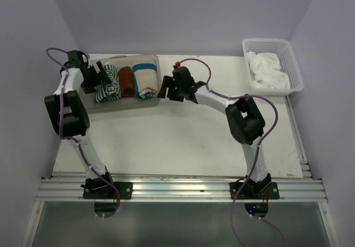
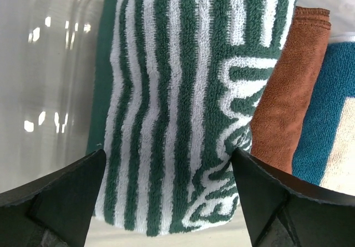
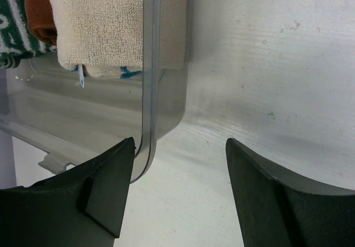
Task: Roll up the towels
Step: Place the rolled towel into the container
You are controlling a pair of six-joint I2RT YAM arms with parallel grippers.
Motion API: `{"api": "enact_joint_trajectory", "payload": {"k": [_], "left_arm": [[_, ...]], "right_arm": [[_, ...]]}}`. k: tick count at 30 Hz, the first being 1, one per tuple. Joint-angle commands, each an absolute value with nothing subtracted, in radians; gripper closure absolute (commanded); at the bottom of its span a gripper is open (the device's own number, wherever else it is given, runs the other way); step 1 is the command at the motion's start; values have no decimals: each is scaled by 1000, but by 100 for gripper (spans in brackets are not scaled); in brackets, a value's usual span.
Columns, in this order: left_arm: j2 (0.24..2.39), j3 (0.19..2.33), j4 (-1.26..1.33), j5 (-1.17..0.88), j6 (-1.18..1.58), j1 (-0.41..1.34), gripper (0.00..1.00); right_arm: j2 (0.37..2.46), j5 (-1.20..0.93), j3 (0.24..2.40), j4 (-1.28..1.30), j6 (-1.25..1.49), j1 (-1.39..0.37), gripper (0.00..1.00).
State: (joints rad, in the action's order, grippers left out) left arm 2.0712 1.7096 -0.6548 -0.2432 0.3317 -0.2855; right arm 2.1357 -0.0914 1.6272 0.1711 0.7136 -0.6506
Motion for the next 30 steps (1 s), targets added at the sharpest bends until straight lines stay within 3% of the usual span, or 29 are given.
{"api": "enact_joint_trajectory", "payload": {"k": [1,13,17,23,30], "left_arm": [[2043,1675,-540,-302,354,-285,3],[2115,1655,-353,-529,405,-295,8],[2140,1720,-439,-482,390,-295,9],[2048,1747,-514,-347,348,-295,0],[1922,1740,-614,-267,318,-295,0]], "right_arm": [[2091,-110,1620,149,709,-653,29],[2066,-106,1597,152,715,-655,29],[2054,-94,1598,172,710,-653,29],[2019,-89,1575,167,709,-655,29],[1968,-66,1539,167,706,-657,28]]}}
